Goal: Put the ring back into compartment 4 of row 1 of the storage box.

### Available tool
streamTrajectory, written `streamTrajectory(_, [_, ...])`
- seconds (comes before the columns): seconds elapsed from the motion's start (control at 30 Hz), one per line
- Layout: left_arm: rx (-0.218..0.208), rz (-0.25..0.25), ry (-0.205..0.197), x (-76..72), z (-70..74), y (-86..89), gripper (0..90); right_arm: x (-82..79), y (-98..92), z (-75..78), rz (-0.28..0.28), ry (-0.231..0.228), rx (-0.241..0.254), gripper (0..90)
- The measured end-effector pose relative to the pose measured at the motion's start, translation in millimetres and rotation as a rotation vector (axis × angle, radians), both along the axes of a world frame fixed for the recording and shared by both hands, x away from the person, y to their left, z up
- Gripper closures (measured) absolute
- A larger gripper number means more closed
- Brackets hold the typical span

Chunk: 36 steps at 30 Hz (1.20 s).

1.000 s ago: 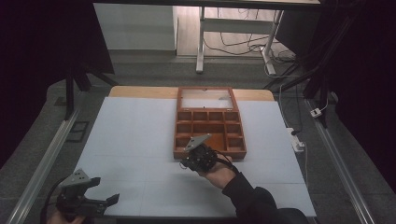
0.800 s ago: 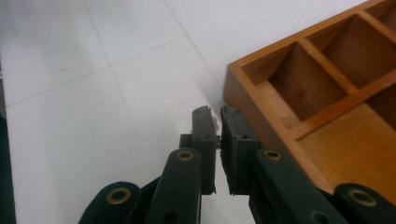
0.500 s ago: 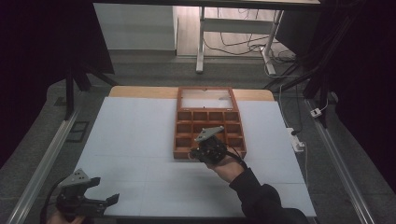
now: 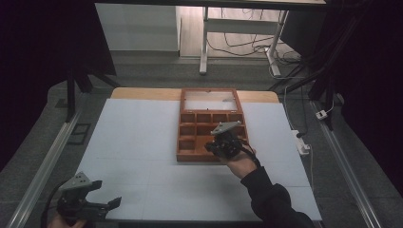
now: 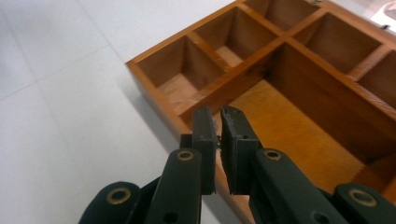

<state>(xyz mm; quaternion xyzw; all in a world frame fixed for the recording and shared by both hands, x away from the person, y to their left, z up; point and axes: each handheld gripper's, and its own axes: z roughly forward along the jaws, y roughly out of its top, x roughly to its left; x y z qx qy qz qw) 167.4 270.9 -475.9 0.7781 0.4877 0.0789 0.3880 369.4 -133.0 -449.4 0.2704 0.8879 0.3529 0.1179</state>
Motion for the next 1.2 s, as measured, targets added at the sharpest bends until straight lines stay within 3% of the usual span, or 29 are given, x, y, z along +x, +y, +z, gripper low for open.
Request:
streamTrajectory(0.53, [-0.011, 0.006, 0.004, 0.8, -0.4, 1.3, 2.2, 29.4, -25.3, 2.7, -0.104, -0.024, 0.016, 84.5])
streamTrajectory(1.2, [-0.023, 0.014, -0.006, 1.1, 0.5, 2.1, 0.0, 58.0, -46.3, 3.3, -0.180, -0.029, 0.021, 84.4])
